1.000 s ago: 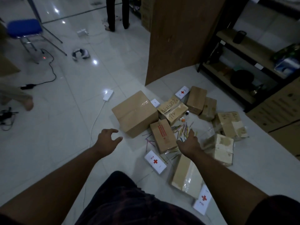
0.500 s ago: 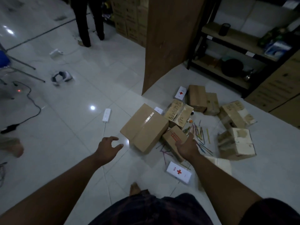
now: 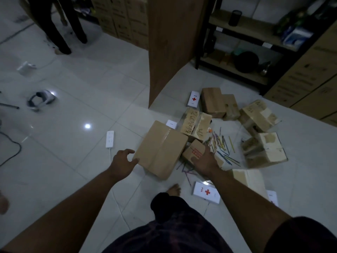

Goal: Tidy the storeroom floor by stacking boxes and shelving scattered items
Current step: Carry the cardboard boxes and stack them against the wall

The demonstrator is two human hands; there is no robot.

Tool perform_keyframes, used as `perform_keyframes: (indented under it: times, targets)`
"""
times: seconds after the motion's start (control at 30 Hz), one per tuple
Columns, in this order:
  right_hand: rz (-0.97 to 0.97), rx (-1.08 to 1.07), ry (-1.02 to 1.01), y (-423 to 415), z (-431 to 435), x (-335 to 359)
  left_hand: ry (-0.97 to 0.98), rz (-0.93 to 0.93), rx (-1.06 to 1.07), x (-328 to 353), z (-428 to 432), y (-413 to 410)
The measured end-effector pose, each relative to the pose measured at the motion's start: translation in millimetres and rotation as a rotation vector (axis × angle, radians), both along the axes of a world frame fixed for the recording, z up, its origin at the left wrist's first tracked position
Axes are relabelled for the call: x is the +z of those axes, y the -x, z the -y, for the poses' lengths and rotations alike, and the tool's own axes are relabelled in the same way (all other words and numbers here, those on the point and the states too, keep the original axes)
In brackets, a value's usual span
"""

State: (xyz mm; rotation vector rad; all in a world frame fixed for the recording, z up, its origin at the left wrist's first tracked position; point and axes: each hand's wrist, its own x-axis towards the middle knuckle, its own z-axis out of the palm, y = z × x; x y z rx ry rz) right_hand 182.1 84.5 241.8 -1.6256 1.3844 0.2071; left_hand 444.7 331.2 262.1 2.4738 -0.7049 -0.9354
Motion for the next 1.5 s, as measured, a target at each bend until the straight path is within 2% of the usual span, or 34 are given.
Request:
perform_keyframes:
  times: [0.3, 0.47, 0.6, 0.73, 0.83, 0.93, 1.0, 1.1, 1.27, 1.5]
  targets:
    - [-0.058, -0.048, -0.065, -88.4, 32.6, -34.4, -0.019, -0.082, 0.009, -32.7, 56.1, -79.8]
    - [-0.081, -0.128, -0.097, -121.4, 45.4, -74.0, -0.029, -0.122, 0.011, -79.3, 95.0, -118.3]
    - [-0.051, -0.244, -0.121, -139.8, 49.2, -141.7, -0.057, -0.168, -0.018, -152.4, 122.9, -143.1]
    - [-0.024, -0.370, -0.180, -142.6, 53.3, -282.3, -0.125, -0.202, -0.059, -257.5, 144.2, -172.9]
    - [0.008, -0.480, -0.219, -168.4, 43.0, -297.5, -0.161, -0.215, -0.092, -335.3, 154.9, -187.5]
    - [0.035, -0.477, -0.211, -175.6, 33.3, -343.8, -0.174, -0.285, -0.066, -397.1, 161.7, -192.4]
    - [0.083, -0.453, -0.194, -176.9, 26.6, -379.6, -0.095, -0.390, -0.099, -432.1, 163.3, -195.2]
    - [0.095, -0.520, -0.192, -177.2, 20.9, -405.1, -0.002, -0.380, -0.164, -474.6, 158.8, -198.0]
    - [0.132, -0.620, -0.134, -187.5, 28.1, -361.7, 0.016, -0.339, -0.081, -468.9, 165.4, -203.1]
    - [0.095, -0.595, 0.026, -185.2, 50.7, -223.3, -0.003, -0.175, -0.071, -264.9, 200.5, -182.4]
